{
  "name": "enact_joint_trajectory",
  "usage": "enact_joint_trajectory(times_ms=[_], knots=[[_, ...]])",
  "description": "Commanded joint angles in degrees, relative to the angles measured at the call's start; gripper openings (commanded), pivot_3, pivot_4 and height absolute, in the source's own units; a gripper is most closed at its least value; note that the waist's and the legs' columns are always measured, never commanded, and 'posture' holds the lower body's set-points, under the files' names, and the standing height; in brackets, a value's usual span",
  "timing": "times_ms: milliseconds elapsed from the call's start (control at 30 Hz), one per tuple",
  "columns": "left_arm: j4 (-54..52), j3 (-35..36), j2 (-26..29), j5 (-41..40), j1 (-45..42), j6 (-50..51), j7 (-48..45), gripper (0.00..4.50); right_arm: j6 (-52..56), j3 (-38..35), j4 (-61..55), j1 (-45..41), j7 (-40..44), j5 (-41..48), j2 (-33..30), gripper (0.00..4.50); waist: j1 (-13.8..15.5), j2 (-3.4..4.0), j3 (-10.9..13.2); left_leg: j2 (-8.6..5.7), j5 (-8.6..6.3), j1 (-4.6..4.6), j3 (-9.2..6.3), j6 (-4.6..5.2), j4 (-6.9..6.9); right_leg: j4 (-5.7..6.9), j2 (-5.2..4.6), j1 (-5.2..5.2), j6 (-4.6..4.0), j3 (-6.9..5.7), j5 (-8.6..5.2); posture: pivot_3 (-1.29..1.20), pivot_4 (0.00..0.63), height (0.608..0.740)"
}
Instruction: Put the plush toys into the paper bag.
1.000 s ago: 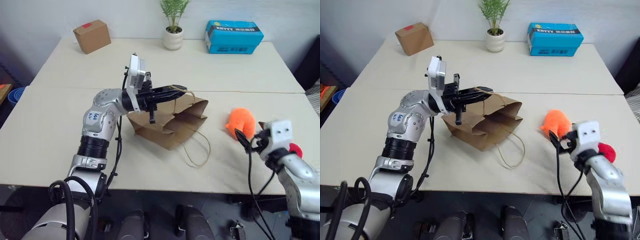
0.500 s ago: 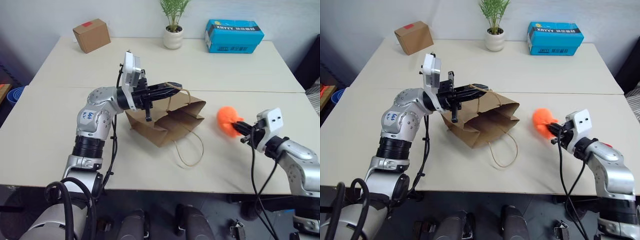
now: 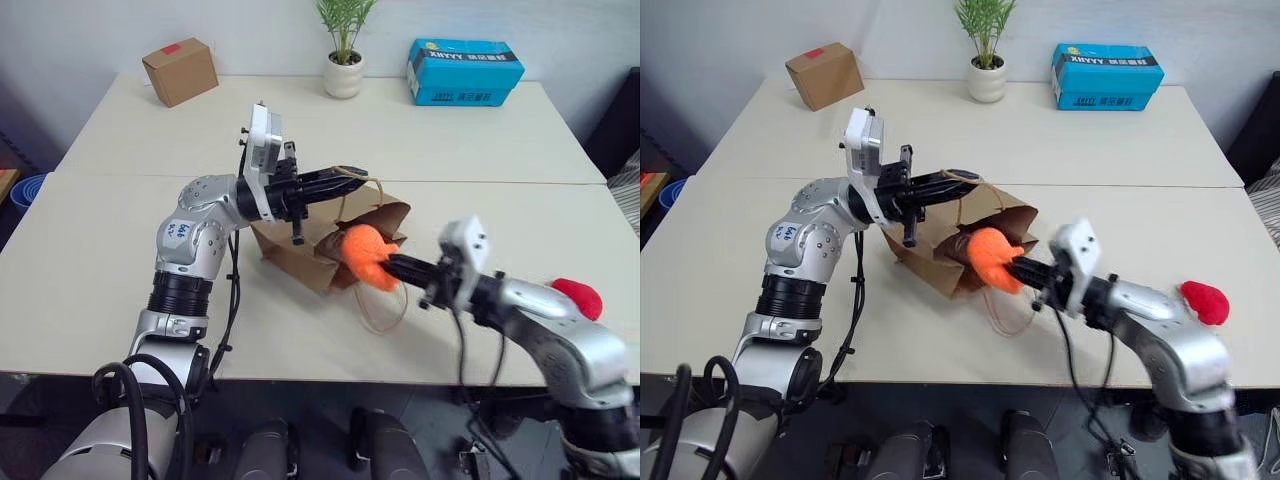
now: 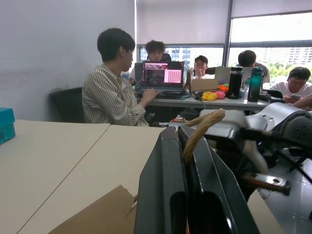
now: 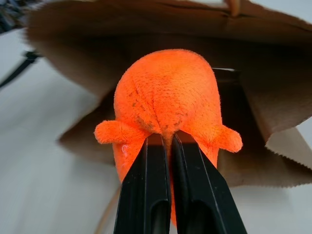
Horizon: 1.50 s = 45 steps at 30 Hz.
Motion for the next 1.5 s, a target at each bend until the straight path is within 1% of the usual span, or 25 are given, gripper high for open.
enact_joint_trajectory(times_ms=[33,167,267,333,367,433,467,600,733,800,833,867,900,967,1033,1100,1167,1233,1333,1500], knots=[[-3.60,0.11,0.32,-2.02,-1.94,0.94,-1.71,0.00,-1.36,2.93,3.59,-5.37,-3.52,-2.88,5.74,0.01,0.04,0.00,0.00,0.00,0.00,-0.02,0.00,0.00,0.00,0.01,0.00,-0.02,-0.01,0.01,-0.01,0.00,0.150,0.740],[-3.29,0.04,0.31,-1.72,-1.87,1.07,-2.47,0.00,-2.95,7.38,8.34,-9.15,-4.83,-7.36,10.76,0.01,-0.04,0.00,0.00,0.01,0.01,-0.08,-0.04,-0.01,-0.02,-0.01,0.08,-0.04,-0.03,-0.04,-0.02,0.00,0.150,0.740],[-1.44,0.43,-0.32,-0.93,-1.72,-0.53,-2.10,0.00,-7.60,9.37,14.43,-10.29,-6.15,-11.28,14.26,0.01,0.01,0.00,0.00,0.00,0.01,-0.09,-0.04,-0.01,0.00,-0.01,0.07,-0.03,-0.03,-0.04,-0.02,0.00,0.150,0.740],[-0.48,0.62,-0.62,-0.61,-1.67,-1.41,-1.86,0.00,-11.13,8.92,16.70,-10.17,-6.82,-12.87,15.77,0.01,0.02,0.00,0.00,-0.02,0.01,-0.09,-0.04,0.01,0.00,0.00,0.07,-0.03,-0.02,-0.04,-0.02,0.00,0.150,0.740],[-0.22,0.58,-0.73,-0.49,-1.66,-1.74,-1.80,0.00,-11.23,7.36,16.85,-9.83,-7.39,-12.04,16.90,0.01,0.00,0.00,0.00,-0.03,0.01,-0.10,-0.04,0.01,0.00,0.00,0.07,-0.04,-0.02,-0.04,-0.02,0.00,0.150,0.740],[0.60,0.83,-0.61,-0.19,-1.40,-2.61,-1.65,0.00,-9.55,5.55,13.77,-8.46,-5.17,-9.43,16.26,0.54,-0.04,0.00,0.01,-0.02,0.01,-0.11,-0.03,0.01,0.00,0.00,0.07,-0.05,-0.02,-0.04,-0.02,0.00,0.150,0.740],[0.84,0.90,-0.60,-0.10,-1.26,-2.90,-1.56,0.00,-8.61,5.03,12.06,-7.73,-3.77,-8.37,15.58,0.73,-0.01,0.00,0.01,-0.02,0.01,-0.12,-0.05,0.01,-0.01,0.00,0.07,-0.06,-0.02,-0.04,-0.02,0.00,0.150,0.740],[1.28,1.17,-0.09,0.39,-0.66,-3.80,-1.50,0.00,-8.25,-0.35,2.46,-2.41,1.76,-2.64,10.83,2.09,0.07,0.00,0.01,-0.01,0.00,-0.16,-0.09,0.03,-0.01,-0.05,0.06,-0.05,-0.02,-0.07,-0.01,0.00,0.150,0.740],[1.18,1.46,0.47,0.91,0.03,-4.49,-1.06,0.00,-7.21,-13.03,-8.31,8.55,9.43,8.44,2.58,3.46,0.59,0.00,0.01,-0.03,-0.02,-0.18,-0.13,0.07,-0.02,-0.11,0.06,-0.03,-0.01,-0.11,-0.01,0.00,0.150,0.740],[0.65,1.31,0.62,1.10,0.50,-4.77,-0.83,0.00,-11.14,-18.73,-10.57,14.00,10.77,9.59,0.88,4.14,0.60,-0.01,0.01,-0.02,-0.06,-0.18,-0.14,0.11,-0.03,-0.21,0.07,0.02,0.02,-0.12,0.01,0.00,0.150,0.740],[0.36,1.22,0.55,1.19,0.74,-5.01,-0.64,0.00,-15.50,-22.94,-10.68,20.32,13.06,6.97,-0.79,4.45,0.66,-0.01,0.01,-0.02,-0.06,-0.18,-0.13,0.11,-0.03,-0.25,0.07,0.01,0.06,-0.11,0.03,0.00,0.150,0.740],[0.07,1.14,0.44,1.34,0.95,-5.27,-0.35,0.00,-20.66,-27.35,-10.32,26.17,14.39,3.86,-1.46,4.48,1.02,-0.01,0.01,-0.02,-0.06,-0.17,-0.13,0.12,-0.03,-0.26,0.08,0.02,0.06,-0.11,0.03,0.00,0.150,0.740],[-0.11,1.07,0.36,1.41,1.08,-5.46,-0.13,0.00,-24.23,-30.05,-9.92,30.07,15.17,1.85,-1.92,4.48,1.43,-0.01,0.01,-0.01,-0.08,-0.11,-0.12,0.10,-0.10,-0.31,0.13,0.07,0.06,-0.11,0.03,0.00,0.150,0.740],[-0.85,0.85,0.16,1.51,1.56,-5.76,0.34,0.00,-28.10,-39.37,-8.55,38.06,12.81,1.36,0.56,4.48,1.65,-0.01,0.01,-0.02,-0.08,-0.10,-0.10,0.10,-0.12,-0.33,0.19,0.08,0.06,-0.12,0.03,0.00,0.150,0.740],[-1.71,0.83,-0.09,1.46,2.27,-5.84,1.13,0.00,-32.25,-46.84,-7.05,46.41,11.75,0.56,3.64,4.48,1.83,-0.01,0.01,-0.05,-0.09,-0.06,-0.04,0.12,-0.11,-0.33,0.16,0.11,0.10,-0.10,0.05,0.00,0.150,0.740],[-2.49,0.87,-0.28,1.35,3.06,-5.74,1.76,0.00,-34.67,-50.31,-6.50,52.27,11.22,0.71,6.50,4.48,1.62,-0.01,0.01,-0.07,-0.10,0.03,-0.02,0.16,-0.10,-0.36,0.14,0.19,0.13,-0.06,0.07,0.00,0.150,0.740],[-2.62,0.74,-0.29,1.41,3.63,-5.92,1.84,0.00,-36.02,-51.63,-6.44,56.07,10.40,0.73,8.51,4.48,1.29,-0.01,0.01,-0.03,-0.14,0.11,0.00,0.13,-0.12,-0.52,0.10,0.22,0.12,0.05,0.06,0.00,0.150,0.740],[-2.51,0.51,-0.21,1.60,3.96,-6.09,1.85,0.00,-35.83,-51.85,-6.33,57.37,8.87,0.61,8.89,4.48,0.50,-0.01,0.01,0.03,-0.25,0.27,0.11,0.06,-0.14,-0.47,-0.03,0.23,0.11,0.19,0.06,0.00,0.150,0.740],[-2.77,-0.04,-0.16,1.99,4.24,-6.25,1.79,0.00,-30.98,-50.88,-5.64,55.64,5.24,0.60,6.11,4.48,-0.22,0.03,-0.01,0.11,-0.29,0.37,0.14,-0.02,-0.13,-0.38,-0.07,0.23,0.07,0.30,0.06,0.00,0.150,0.740],[-4.13,-0.85,-0.85,1.97,4.38,-6.03,2.55,0.00,-20.78,-46.97,-1.76,49.81,3.43,-1.25,-4.13,4.48,0.15,0.06,-0.02,0.12,-0.29,0.31,0.11,-0.05,-0.12,-0.29,-0.09,0.13,-0.07,0.26,-0.02,0.00,0.150,0.740]])
